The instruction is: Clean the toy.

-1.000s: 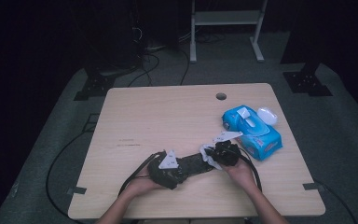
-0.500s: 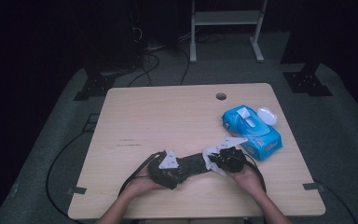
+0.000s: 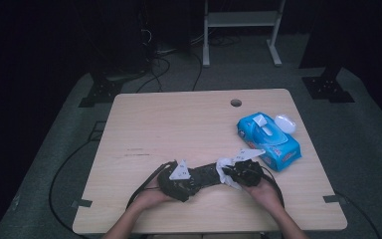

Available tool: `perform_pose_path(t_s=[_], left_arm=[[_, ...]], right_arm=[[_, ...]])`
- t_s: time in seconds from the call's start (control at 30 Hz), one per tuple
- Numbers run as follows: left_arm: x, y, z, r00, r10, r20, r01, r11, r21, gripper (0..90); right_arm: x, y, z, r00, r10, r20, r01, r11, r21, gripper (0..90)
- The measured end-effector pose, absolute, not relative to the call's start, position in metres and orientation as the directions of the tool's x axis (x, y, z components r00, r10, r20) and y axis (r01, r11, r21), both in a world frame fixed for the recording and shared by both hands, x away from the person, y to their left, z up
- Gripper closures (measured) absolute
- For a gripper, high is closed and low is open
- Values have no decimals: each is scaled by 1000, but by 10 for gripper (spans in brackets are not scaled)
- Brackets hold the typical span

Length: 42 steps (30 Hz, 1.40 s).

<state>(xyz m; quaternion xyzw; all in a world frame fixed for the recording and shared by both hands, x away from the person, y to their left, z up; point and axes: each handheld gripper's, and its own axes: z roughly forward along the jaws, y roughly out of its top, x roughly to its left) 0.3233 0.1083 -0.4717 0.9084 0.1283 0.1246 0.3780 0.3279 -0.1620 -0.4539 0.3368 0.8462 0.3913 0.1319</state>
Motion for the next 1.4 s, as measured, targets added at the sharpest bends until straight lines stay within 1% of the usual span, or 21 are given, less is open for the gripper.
perform_pose_path(t_s=[0.1,0.23,0.27,0.33,0.47,0.53,0.57,0.63,0.73,0.77,0.87,0.97,1.1,1.33,1.4], left_arm=[[324,108,-473,936,326,130,138,-685,716,244],[324,107,-474,935,328,133,140,-689,711,244],[324,107,-473,935,325,140,136,-694,707,243],[324,108,-473,934,331,137,140,-690,710,244],[324,109,-470,934,330,134,137,-681,719,244],[324,109,-470,934,328,138,134,-684,717,244],[324,109,-470,935,328,138,134,-685,716,244],[325,109,-471,935,329,133,140,-686,714,244],[326,109,-472,935,332,123,150,-687,711,243],[326,109,-471,936,330,120,152,-689,709,243],[329,111,-470,937,340,84,182,-677,713,232],[332,114,-469,936,349,39,214,-655,725,212],[338,118,-468,929,364,-67,296,-622,725,199],[345,123,-468,911,382,-158,371,-587,720,184],[348,124,-468,898,391,-204,407,-558,723,174]], right_arm=[[327,-161,-454,-735,676,51,471,455,756,844],[320,-142,-452,-779,622,79,443,458,771,844],[319,-137,-452,-793,604,80,433,468,770,844],[318,-133,-452,-798,601,57,418,482,770,844],[326,-149,-454,-765,640,68,454,462,762,844],[328,-159,-455,-741,670,53,472,463,750,844],[329,-163,-456,-734,676,72,487,450,748,844],[329,-166,-456,-731,675,99,501,433,749,844],[325,-157,-453,-760,639,118,482,433,761,844],[323,-153,-453,-771,628,107,470,447,762,840],[320,-146,-453,-785,618,46,432,492,756,840],[322,-148,-455,-779,623,66,446,477,757,840],[320,-148,-455,-786,617,40,427,495,756,841],[318,-148,-456,-790,611,36,418,496,761,842],[317,-148,-457,-793,609,28,408,495,767,843]])
